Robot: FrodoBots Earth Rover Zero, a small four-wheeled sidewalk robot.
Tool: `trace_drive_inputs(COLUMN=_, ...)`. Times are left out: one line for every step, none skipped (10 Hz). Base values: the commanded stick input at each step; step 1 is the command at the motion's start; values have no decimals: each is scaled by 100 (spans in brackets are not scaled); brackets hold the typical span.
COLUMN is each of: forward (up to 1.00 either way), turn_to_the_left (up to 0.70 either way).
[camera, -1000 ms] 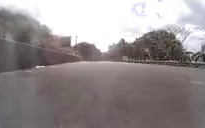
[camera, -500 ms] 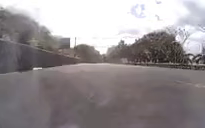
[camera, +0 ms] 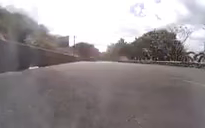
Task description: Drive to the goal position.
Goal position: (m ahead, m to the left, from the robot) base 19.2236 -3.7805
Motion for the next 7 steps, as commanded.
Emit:
trace_drive_inputs(forward=70, turn_to_the_left=0)
trace_drive_inputs(forward=70, turn_to_the_left=0)
trace_drive_inputs(forward=70, turn_to_the_left=0)
trace_drive_inputs(forward=70, turn_to_the_left=0)
trace_drive_inputs(forward=70, turn_to_the_left=0)
trace_drive_inputs(forward=70, turn_to_the_left=0)
trace_drive_inputs(forward=70, turn_to_the_left=0)
